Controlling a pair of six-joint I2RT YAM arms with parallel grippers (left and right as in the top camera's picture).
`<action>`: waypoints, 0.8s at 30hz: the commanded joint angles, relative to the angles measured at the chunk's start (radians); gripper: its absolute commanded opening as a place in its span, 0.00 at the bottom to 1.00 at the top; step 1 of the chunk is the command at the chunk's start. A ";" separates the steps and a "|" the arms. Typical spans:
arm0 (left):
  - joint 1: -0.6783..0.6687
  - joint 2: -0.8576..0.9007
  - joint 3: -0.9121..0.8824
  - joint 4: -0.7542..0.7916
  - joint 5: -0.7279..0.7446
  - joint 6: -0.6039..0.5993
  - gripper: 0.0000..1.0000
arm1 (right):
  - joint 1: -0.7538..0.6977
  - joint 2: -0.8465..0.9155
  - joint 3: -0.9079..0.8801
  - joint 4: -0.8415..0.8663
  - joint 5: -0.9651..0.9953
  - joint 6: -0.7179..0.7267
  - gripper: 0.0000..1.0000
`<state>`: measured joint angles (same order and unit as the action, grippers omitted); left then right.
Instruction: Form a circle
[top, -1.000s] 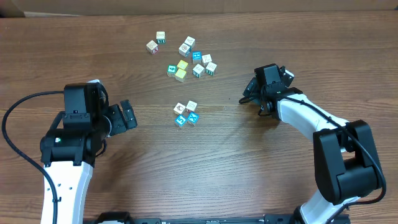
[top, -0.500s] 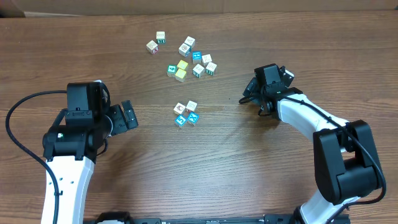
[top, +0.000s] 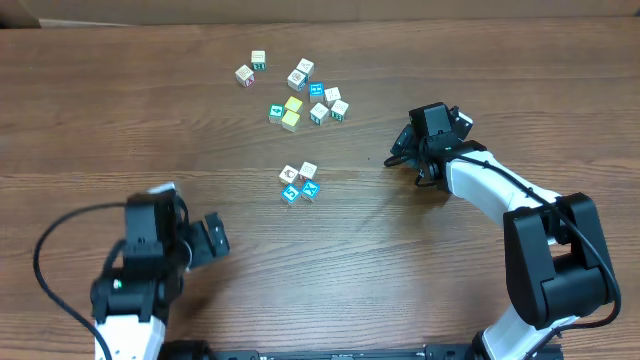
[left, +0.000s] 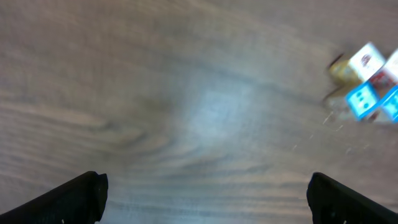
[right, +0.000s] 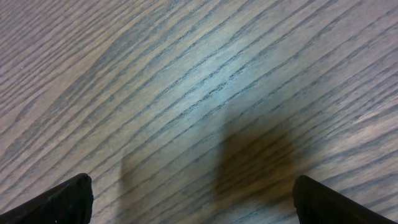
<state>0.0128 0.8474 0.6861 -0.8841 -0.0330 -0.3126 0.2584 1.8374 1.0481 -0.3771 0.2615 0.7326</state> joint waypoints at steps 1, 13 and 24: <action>-0.007 -0.083 -0.066 0.006 0.007 -0.009 1.00 | 0.000 -0.029 0.019 0.005 0.007 0.000 1.00; -0.006 -0.150 -0.097 0.005 0.007 -0.009 1.00 | 0.000 -0.029 0.019 0.005 0.007 0.000 1.00; -0.007 -0.157 -0.160 0.010 0.007 -0.009 1.00 | 0.000 -0.029 0.019 0.005 0.007 0.000 1.00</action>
<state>0.0128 0.7025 0.5575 -0.8780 -0.0330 -0.3126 0.2584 1.8374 1.0481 -0.3779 0.2619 0.7326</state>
